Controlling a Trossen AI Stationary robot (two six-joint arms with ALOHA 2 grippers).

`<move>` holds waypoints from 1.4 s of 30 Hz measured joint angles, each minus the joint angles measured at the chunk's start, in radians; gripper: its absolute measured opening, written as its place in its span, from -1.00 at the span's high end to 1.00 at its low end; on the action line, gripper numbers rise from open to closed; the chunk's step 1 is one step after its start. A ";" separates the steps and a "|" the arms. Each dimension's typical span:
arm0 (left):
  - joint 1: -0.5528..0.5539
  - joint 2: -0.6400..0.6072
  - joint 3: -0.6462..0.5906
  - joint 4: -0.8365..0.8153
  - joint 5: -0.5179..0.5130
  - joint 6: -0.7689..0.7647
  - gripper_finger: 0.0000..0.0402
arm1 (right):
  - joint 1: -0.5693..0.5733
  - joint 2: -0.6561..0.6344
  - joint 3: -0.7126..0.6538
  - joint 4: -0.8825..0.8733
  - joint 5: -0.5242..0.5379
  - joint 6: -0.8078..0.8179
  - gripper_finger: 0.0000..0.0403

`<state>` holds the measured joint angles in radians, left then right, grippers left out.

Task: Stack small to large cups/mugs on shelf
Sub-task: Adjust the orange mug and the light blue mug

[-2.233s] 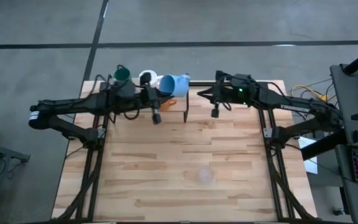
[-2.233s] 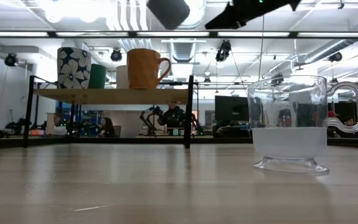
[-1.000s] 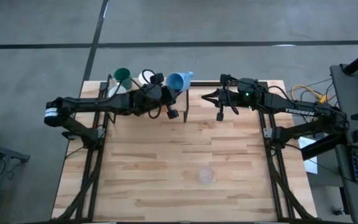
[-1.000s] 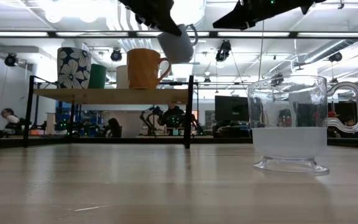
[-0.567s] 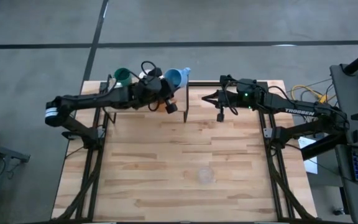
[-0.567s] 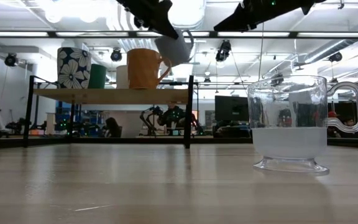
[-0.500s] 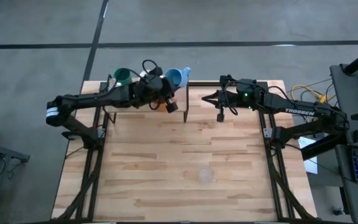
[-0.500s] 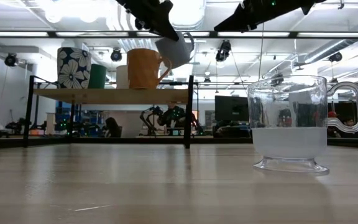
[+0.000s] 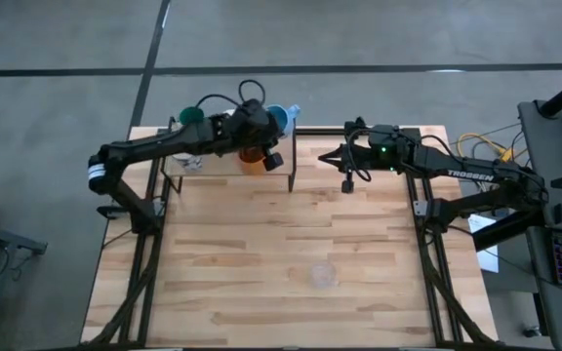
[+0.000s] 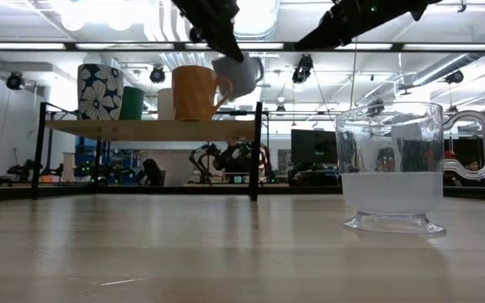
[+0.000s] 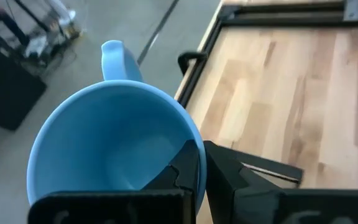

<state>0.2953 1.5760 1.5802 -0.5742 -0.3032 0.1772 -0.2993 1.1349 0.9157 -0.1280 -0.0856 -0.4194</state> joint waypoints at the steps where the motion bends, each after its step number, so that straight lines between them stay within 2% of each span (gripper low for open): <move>1: 0.000 0.013 0.009 -0.008 0.000 -0.004 1.00 | 0.000 0.000 0.000 0.001 0.000 0.000 0.96; 11: 0.000 0.092 0.067 -0.088 0.007 -0.019 1.00 | 0.000 0.000 0.000 0.000 0.000 0.000 0.96; 42: 0.006 0.085 0.050 -0.143 0.001 -0.172 1.00 | 0.001 0.000 -0.001 -0.013 0.000 -0.001 0.96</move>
<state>0.3016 1.6607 1.6300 -0.7176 -0.3019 0.0051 -0.2985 1.1348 0.9150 -0.1413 -0.0859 -0.4202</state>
